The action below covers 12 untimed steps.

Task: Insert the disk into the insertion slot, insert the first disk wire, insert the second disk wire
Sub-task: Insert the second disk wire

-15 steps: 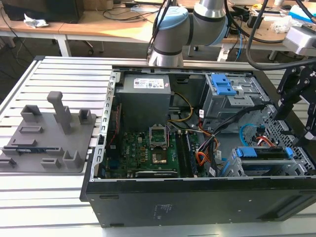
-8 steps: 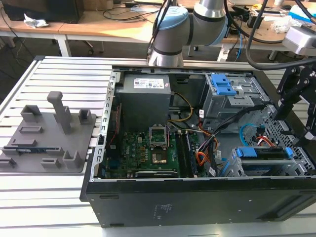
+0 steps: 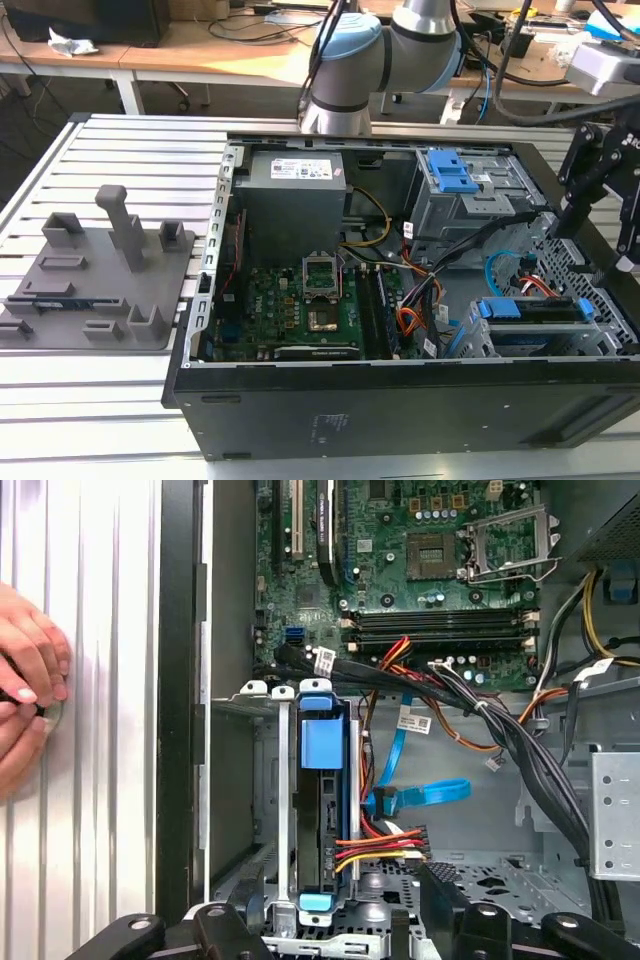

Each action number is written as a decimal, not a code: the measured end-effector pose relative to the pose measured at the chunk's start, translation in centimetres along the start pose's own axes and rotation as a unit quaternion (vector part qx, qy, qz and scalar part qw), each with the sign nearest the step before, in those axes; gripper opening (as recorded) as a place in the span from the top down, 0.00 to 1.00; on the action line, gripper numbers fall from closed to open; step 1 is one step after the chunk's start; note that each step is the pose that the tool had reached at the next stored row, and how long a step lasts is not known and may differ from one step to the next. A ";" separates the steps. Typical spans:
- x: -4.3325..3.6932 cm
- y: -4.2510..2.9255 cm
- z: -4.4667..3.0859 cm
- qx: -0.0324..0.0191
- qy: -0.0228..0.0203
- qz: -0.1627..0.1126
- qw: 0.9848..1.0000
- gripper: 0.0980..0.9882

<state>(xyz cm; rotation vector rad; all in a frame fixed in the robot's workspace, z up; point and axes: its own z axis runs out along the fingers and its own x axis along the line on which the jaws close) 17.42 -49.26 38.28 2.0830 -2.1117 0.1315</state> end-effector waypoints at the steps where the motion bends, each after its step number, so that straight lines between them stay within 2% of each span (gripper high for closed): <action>1: -0.38 0.01 -0.11 0.000 0.008 0.001 1.000 0.30; 4: -1.67 0.03 -0.36 0.000 0.028 0.002 1.000 0.30; 5: -2.50 0.05 -0.52 0.000 0.036 0.002 0.999 0.30; 6: -3.34 0.25 -0.66 0.001 0.041 0.003 0.999 0.31; 8: -3.55 0.84 -0.66 0.003 0.042 0.003 0.999 0.47; 9: -3.58 1.21 -0.64 0.005 0.042 0.004 0.999 0.47; 10: -3.58 1.42 -0.63 0.006 0.042 0.004 0.999 0.53; 11: -3.58 1.68 -0.61 0.007 0.042 0.004 0.999 0.53; 12: -3.58 1.79 -0.61 0.009 0.043 0.004 0.999 0.60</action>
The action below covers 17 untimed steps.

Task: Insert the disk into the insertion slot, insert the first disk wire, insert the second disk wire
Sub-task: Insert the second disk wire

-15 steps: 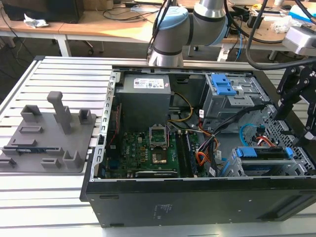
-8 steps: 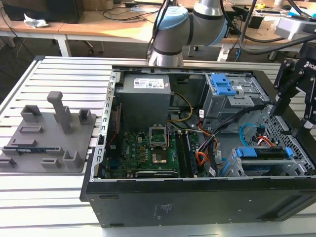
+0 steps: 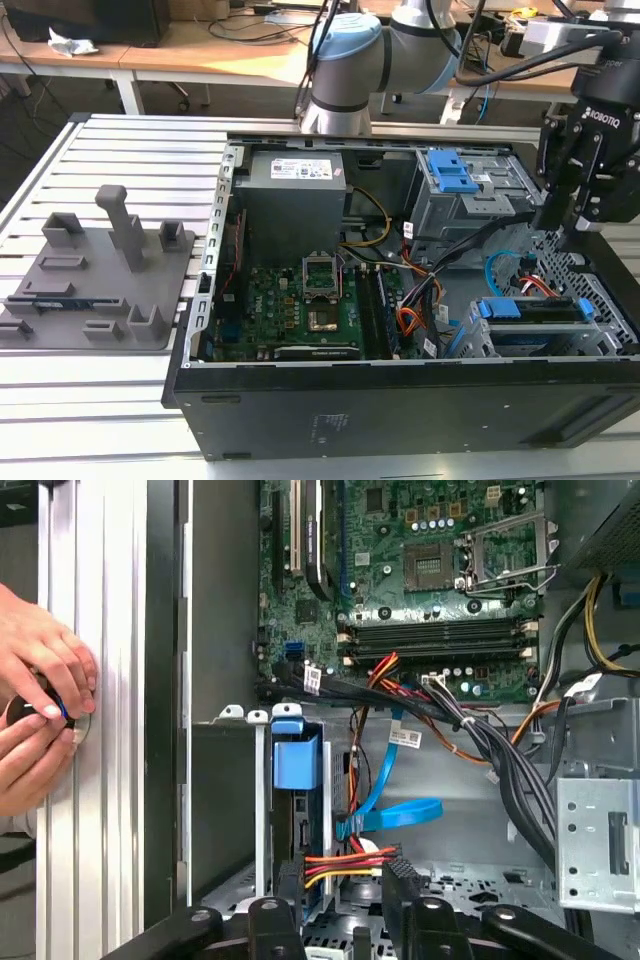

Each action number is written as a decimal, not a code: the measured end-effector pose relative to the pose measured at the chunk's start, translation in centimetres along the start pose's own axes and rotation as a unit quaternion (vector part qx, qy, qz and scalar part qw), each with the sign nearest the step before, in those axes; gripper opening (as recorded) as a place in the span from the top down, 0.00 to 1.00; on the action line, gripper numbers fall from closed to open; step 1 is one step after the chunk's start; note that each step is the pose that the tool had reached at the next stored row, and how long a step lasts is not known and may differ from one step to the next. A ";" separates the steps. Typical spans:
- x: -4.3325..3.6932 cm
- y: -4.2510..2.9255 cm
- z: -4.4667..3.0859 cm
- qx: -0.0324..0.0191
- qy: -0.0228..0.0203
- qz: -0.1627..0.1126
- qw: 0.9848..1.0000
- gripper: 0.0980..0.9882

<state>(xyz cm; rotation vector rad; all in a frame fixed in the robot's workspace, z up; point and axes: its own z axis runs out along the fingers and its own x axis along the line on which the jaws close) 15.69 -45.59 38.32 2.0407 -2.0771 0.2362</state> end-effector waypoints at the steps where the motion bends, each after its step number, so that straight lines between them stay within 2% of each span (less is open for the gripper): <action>1: 0.00 0.07 0.00 0.002 0.000 0.000 1.000 0.60; 4: -0.02 0.18 0.08 0.011 0.002 -0.003 1.000 0.60; 6: -0.04 0.27 0.17 0.015 0.002 -0.005 1.000 0.60; 8: -0.08 0.74 0.32 0.015 0.002 -0.005 1.000 0.60; 11: -0.15 1.89 0.74 0.016 0.002 -0.006 1.000 0.60; 13: -0.15 2.07 0.97 0.017 0.002 -0.009 1.000 0.60; 17: -0.13 2.06 1.29 0.023 0.003 -0.034 0.999 0.60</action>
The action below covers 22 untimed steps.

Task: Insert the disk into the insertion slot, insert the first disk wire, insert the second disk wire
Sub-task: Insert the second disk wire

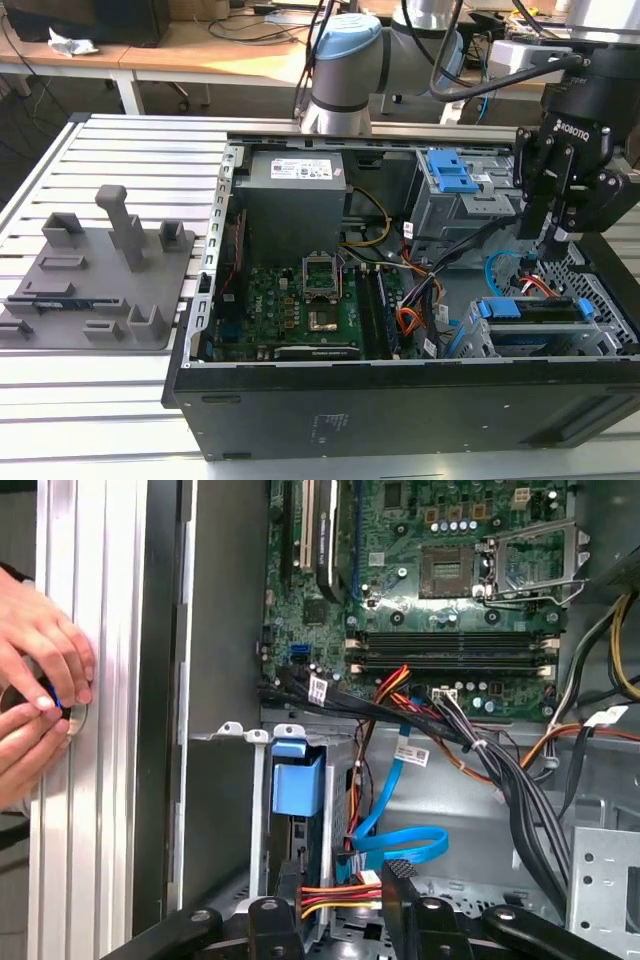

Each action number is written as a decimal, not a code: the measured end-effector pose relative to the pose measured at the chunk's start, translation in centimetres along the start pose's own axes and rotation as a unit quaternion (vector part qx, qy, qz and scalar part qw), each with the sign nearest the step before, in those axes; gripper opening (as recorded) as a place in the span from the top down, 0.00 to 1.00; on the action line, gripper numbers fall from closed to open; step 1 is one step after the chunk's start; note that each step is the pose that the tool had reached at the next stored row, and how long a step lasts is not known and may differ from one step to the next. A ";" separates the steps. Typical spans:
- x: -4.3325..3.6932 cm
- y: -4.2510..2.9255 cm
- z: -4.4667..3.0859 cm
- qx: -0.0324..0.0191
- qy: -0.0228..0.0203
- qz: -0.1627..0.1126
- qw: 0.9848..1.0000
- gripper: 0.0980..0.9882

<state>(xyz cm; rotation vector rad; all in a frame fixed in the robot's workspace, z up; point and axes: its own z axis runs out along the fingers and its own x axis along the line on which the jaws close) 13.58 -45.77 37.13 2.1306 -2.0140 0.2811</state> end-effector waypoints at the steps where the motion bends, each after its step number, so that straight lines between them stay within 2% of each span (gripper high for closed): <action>1: 0.04 0.07 0.08 0.000 0.000 -0.002 1.000 0.60; 4: 0.18 0.68 0.45 0.001 0.000 -0.002 1.000 0.60; 9: 0.08 0.69 0.93 0.004 0.002 -0.005 1.000 0.60; 11: 0.04 0.69 1.06 0.008 0.003 -0.008 1.000 0.60; 12: 0.03 0.69 1.12 0.011 0.004 -0.010 1.000 0.70; 13: 0.01 0.69 1.17 0.015 0.005 -0.013 1.000 0.70; 14: 0.01 0.69 1.20 0.017 0.005 -0.015 1.000 0.78; 17: -0.04 0.70 1.38 0.022 0.007 -0.018 1.000 0.78; 20: -0.46 0.85 1.54 0.022 0.013 -0.018 1.000 0.78; 22: -0.93 0.85 1.45 0.022 0.021 -0.019 0.999 0.78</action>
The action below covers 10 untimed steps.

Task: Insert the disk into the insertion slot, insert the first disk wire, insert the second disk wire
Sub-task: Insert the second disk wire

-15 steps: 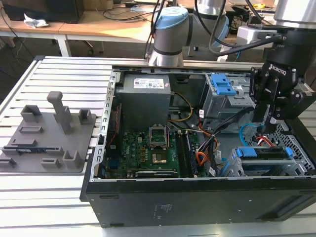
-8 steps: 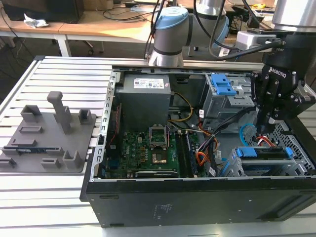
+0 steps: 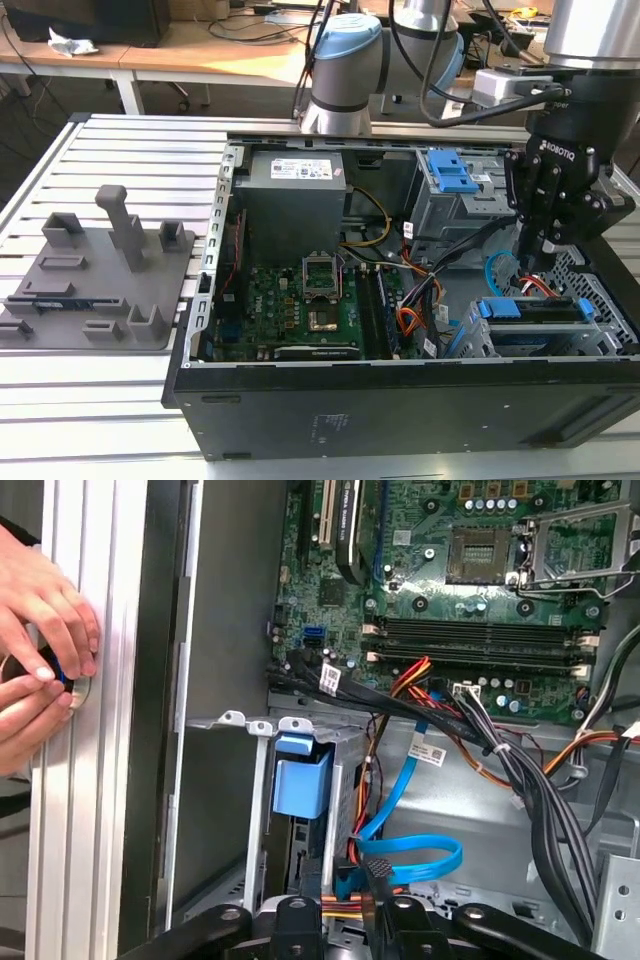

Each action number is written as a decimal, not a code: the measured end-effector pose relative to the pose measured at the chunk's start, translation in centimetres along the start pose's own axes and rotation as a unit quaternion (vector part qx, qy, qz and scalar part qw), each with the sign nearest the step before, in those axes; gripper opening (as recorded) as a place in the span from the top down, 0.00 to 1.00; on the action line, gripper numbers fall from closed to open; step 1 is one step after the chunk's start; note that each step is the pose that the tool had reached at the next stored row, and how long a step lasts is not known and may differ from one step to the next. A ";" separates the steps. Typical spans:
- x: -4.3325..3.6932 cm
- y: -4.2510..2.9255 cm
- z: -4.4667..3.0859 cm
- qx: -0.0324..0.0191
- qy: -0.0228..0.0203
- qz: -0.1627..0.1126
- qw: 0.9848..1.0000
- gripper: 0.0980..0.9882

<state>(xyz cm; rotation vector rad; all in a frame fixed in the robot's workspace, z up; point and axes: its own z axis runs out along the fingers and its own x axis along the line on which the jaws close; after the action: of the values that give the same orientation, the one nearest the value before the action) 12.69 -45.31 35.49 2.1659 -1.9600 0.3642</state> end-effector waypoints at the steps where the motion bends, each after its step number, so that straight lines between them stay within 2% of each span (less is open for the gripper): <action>1: -0.34 -0.03 -0.08 -0.001 0.006 0.000 1.000 0.78; 2: -0.61 -0.05 -0.14 -0.001 0.011 -0.001 1.000 0.78; 4: -1.03 -0.04 -0.18 -0.002 0.023 -0.001 1.000 0.78; 7: -1.07 0.07 -0.12 -0.002 0.029 -0.001 1.000 0.78; 10: -1.13 0.12 0.04 -0.001 0.033 -0.001 0.999 0.78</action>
<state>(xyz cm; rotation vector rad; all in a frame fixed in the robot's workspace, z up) 12.47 -44.27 35.09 2.1264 -1.9220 0.4265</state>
